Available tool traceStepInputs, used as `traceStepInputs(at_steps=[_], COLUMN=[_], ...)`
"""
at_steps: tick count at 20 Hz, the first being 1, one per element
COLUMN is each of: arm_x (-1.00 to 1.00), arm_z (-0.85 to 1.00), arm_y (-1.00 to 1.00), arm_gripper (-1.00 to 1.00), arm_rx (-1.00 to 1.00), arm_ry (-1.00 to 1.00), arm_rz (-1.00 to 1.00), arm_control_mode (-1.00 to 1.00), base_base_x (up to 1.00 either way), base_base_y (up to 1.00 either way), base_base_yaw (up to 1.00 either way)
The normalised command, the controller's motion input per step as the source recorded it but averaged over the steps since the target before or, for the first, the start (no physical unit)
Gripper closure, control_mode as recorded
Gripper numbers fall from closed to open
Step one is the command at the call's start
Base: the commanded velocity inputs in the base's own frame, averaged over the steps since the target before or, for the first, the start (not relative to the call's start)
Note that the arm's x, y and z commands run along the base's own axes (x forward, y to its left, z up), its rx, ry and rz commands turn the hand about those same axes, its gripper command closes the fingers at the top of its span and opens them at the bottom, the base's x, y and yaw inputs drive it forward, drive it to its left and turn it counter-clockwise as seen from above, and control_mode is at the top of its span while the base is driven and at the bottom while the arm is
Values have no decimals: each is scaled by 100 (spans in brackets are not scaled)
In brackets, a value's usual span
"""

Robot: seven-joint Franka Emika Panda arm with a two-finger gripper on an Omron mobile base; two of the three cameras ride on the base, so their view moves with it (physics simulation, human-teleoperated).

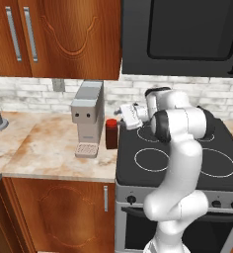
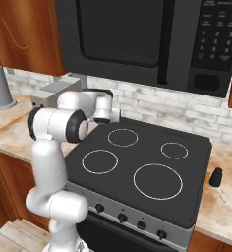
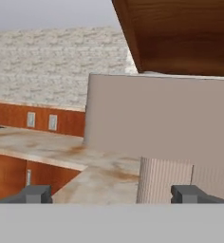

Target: Collect the paprika, mayonnaise, and shaker from the cabinet and place them next to the stove.

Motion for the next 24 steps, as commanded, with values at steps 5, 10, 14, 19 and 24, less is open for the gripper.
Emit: traceStepInputs(at_steps=[5,10,14,19,24], arm_x=[-70,-80,-91,-91,-74], arm_z=[63,46,30,47,76], arm_y=[0,0,0,0,0], arm_gripper=[-100,-100,-100,-100,-100], arm_rx=[0,0,0,0,0], arm_ry=[-4,0,0,1,12], arm_rz=[0,0,0,0,-7], arm_control_mode=[-100,-100,-100,-100,-100], base_base_x=[0,0,0,0,0], base_base_y=[0,0,0,0,0], base_base_yaw=[0,0,0,0,0])
